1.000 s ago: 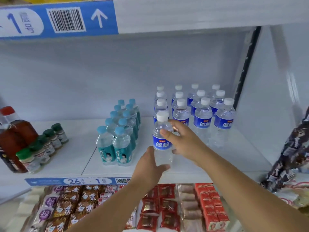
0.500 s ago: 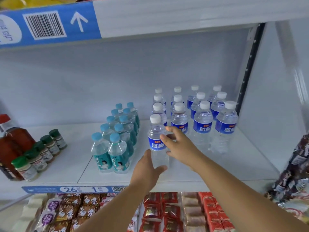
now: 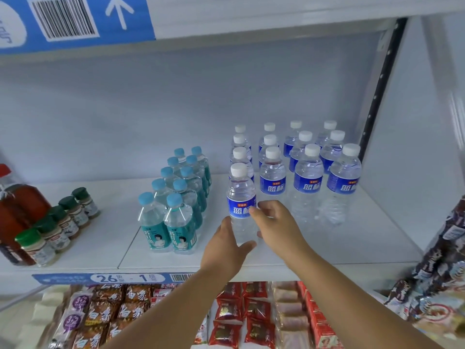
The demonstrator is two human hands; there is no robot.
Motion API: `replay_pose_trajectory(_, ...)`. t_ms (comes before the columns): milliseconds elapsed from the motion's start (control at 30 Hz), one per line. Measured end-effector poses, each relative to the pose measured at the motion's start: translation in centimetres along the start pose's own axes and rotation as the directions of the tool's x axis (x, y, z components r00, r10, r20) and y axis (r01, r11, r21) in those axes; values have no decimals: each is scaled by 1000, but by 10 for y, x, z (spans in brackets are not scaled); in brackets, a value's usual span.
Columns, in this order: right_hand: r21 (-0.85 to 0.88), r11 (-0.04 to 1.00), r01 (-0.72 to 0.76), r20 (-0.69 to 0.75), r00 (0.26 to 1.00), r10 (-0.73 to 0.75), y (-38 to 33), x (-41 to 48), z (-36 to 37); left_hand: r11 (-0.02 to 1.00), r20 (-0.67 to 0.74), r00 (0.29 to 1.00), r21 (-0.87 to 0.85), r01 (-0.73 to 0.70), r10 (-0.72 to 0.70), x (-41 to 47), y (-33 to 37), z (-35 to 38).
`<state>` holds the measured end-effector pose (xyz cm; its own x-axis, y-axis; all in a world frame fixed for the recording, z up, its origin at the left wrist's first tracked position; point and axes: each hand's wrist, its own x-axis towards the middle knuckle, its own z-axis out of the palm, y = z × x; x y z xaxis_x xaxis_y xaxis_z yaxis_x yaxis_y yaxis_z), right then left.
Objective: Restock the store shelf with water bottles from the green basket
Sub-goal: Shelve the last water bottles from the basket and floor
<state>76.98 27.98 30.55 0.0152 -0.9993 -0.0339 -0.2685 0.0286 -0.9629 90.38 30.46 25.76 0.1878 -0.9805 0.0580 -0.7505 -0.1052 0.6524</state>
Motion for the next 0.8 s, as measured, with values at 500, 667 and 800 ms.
replay_pose_trajectory(500,-83,992,100,-56,993,-104,-3,-28,7,996,19,999,72,-43,42,-12,-17,-15)
replay_pose_trajectory(667,-41,989,141,-28,989,-143,3,-52,34,972,10,990,185,-141,142,-51,-41,-41)
replay_pose_trajectory(800,-95,987,128,93,989,-119,20,-80,77,964,108,990,241,-111,87,-83,-83,-64)
